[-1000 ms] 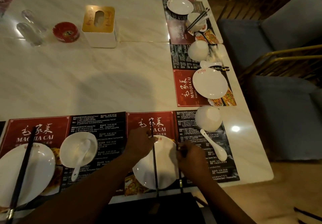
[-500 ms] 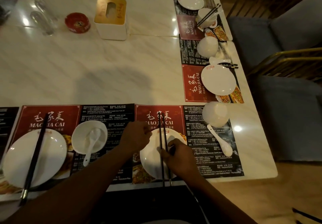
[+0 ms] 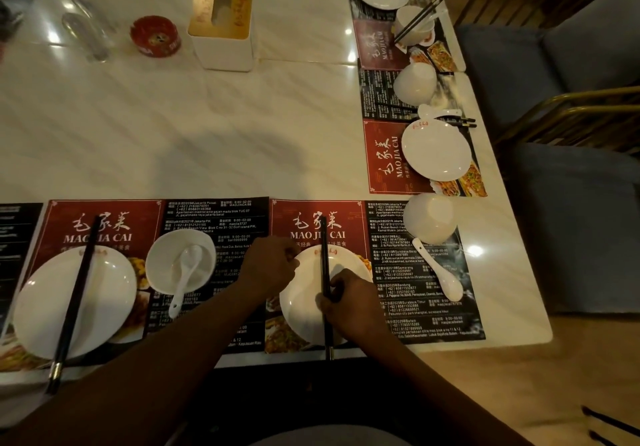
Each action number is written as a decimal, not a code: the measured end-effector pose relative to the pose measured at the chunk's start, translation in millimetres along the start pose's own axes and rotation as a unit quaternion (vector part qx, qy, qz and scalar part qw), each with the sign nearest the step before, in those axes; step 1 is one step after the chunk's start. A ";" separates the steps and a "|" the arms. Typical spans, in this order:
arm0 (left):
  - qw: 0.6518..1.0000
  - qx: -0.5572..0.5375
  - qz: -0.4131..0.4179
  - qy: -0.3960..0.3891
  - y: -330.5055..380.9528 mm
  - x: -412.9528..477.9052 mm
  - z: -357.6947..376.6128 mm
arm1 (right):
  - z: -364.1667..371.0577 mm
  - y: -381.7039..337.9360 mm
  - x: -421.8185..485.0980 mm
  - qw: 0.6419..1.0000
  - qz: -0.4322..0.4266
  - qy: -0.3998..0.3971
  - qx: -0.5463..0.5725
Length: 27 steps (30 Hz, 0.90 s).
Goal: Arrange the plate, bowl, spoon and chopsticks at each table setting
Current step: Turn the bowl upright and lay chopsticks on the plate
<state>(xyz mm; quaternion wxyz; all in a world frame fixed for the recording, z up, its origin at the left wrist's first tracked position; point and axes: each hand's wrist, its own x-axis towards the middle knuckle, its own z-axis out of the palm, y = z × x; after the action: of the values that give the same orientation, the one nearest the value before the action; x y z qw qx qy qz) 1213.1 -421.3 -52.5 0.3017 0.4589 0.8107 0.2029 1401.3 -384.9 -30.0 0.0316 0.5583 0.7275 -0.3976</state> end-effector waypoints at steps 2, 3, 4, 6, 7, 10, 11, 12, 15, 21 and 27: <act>1.000 -0.001 0.000 0.002 -0.4 0.0 0.0 | -0.2 -0.2 0.0 1.000 -0.001 -0.002 0.005; 1.000 0.000 0.001 0.000 -0.5 0.1 0.0 | -0.2 0.2 0.0 1.000 -0.003 -0.001 0.004; 1.000 0.002 0.002 -0.003 -0.7 0.2 0.2 | 0.0 0.6 0.1 1.000 -0.005 0.002 0.002; 1.000 0.006 0.003 -0.005 -0.6 0.1 0.7 | 0.1 1.3 0.2 1.000 -0.008 0.005 -0.002; 1.000 0.007 0.003 -0.005 -0.4 -0.1 0.7 | 0.3 1.4 0.5 1.000 -0.007 0.005 -0.002; 1.000 0.003 -0.004 0.000 1.2 -1.0 0.0 | 0.5 1.6 1.3 1.000 -0.007 0.005 -0.006; 1.000 0.003 -0.006 0.002 1.6 -1.3 0.0 | 0.4 1.6 1.5 1.000 -0.009 0.004 -0.009; 1.000 0.003 -0.007 0.002 2.0 -1.7 0.0 | 0.5 1.9 1.9 1.000 -0.011 0.003 -0.012; 1.000 0.001 -0.012 0.004 3.0 -2.4 0.0 | 0.2 1.8 2.1 1.000 -0.016 -0.001 -0.018; 1.000 -0.009 -0.006 0.028 5.3 -0.2 -0.8 | -11.9 6.7 4.3 0.999 -0.027 0.025 -0.014; 0.995 -0.041 0.012 0.088 21.2 10.4 -0.1 | -61.7 30.7 16.4 0.998 -0.019 0.065 -0.008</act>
<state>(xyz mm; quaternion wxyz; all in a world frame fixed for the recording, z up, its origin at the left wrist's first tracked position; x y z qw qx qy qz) 1222.0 -401.7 -42.7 0.2456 0.4359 0.8197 0.2790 1445.5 -332.2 -12.6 -0.0188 0.5689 0.7415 -0.3551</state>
